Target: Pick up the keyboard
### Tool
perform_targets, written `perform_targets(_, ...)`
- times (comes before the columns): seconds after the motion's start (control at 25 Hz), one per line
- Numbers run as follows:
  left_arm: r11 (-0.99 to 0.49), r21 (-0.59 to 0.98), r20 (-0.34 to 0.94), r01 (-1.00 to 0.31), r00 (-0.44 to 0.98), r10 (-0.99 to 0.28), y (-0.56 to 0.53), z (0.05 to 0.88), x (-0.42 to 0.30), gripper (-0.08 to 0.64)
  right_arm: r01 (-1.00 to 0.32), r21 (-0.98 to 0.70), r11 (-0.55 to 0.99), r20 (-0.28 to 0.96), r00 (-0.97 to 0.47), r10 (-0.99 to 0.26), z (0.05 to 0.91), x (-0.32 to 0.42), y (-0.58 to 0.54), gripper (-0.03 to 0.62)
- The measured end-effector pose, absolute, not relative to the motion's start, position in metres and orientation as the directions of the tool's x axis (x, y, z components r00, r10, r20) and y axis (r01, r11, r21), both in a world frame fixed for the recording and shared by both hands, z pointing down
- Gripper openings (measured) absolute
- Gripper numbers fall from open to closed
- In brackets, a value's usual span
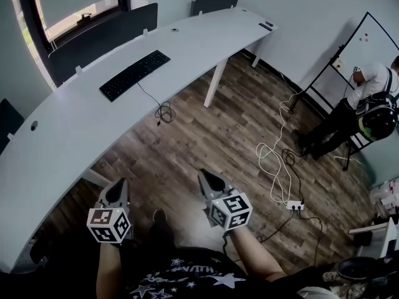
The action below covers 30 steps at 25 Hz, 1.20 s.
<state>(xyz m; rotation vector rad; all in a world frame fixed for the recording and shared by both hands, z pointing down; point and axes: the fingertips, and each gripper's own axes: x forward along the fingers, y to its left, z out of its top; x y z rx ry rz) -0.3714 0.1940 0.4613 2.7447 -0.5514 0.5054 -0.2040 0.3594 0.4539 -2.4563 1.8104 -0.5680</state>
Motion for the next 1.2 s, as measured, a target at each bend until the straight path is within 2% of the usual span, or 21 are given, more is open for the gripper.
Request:
perform_targets(0.28, -0.899, 0.201, 0.428, -0.388, 0.861, -0.276, 0.125, 0.462, -0.33, 0.009, -0.91, -0.244, -0.334, 0.279, 0.264, -0.923, 0.442, -0.169, 0.277, 0.003)
perform_targets(0.72, -0.913, 0.183, 0.457, -0.364, 0.854, -0.248, 0.022, 0.472, -0.304, 0.009, -0.909, -0.248, -0.336, 0.314, 0.253, -0.915, 0.441, -0.137, 0.158, 0.003)
perform_targets(0.96, -0.892, 0.206, 0.485, -0.403, 0.833, -0.264, -0.006, 0.488, -0.301, 0.009, -0.924, -0.231, -0.304, 0.352, 0.212, -0.912, 0.453, -0.131, 0.126, 0.003)
perform_targets(1.2, -0.877, 0.21, 0.487, -0.432, 0.824, -0.289, -0.017, 0.495, -0.278, 0.009, -0.929, -0.23, -0.291, 0.351, 0.199, -0.915, 0.46, -0.092, 0.109, 0.003)
